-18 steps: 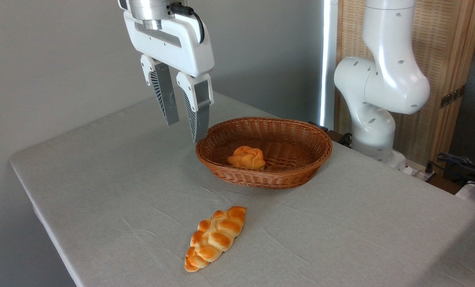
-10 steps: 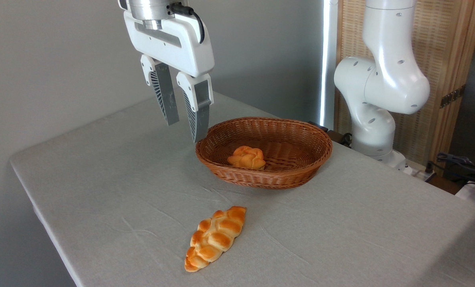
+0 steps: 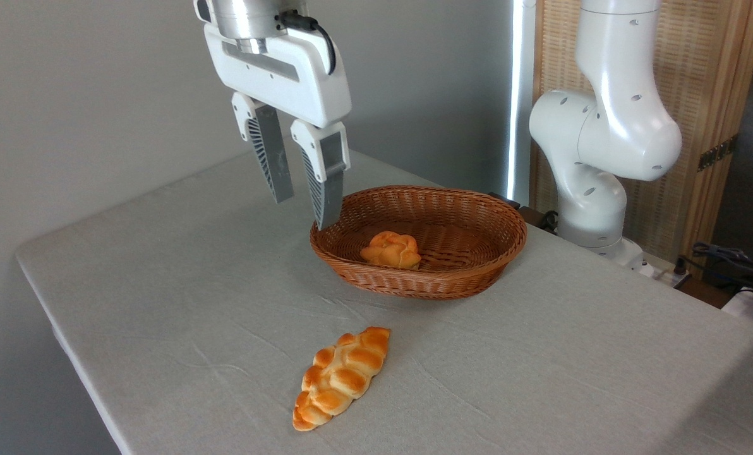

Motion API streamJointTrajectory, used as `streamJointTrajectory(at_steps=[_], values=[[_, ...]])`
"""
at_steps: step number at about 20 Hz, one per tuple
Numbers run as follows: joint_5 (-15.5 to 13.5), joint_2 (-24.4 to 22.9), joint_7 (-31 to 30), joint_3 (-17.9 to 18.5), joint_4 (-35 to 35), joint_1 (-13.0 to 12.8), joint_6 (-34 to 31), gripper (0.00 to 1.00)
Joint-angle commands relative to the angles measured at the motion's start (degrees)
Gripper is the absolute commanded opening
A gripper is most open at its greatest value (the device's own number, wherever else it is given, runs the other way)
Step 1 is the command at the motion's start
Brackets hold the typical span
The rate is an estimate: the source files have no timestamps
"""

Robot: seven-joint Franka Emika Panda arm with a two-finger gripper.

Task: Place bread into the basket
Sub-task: 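Move the open gripper toward the braided bread roll on the table, then lower the open gripper around the braided bread roll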

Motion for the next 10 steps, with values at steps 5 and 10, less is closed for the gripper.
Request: streamJointTrajectory(at_steps=[5,10], values=[[-2.19,-8.34,-0.99,-1.56,-16.2,5.76,9.54,1.0],[-2.9,-10.37,-4.16,-2.72,-28.23,8.84,27.45,1.0]])
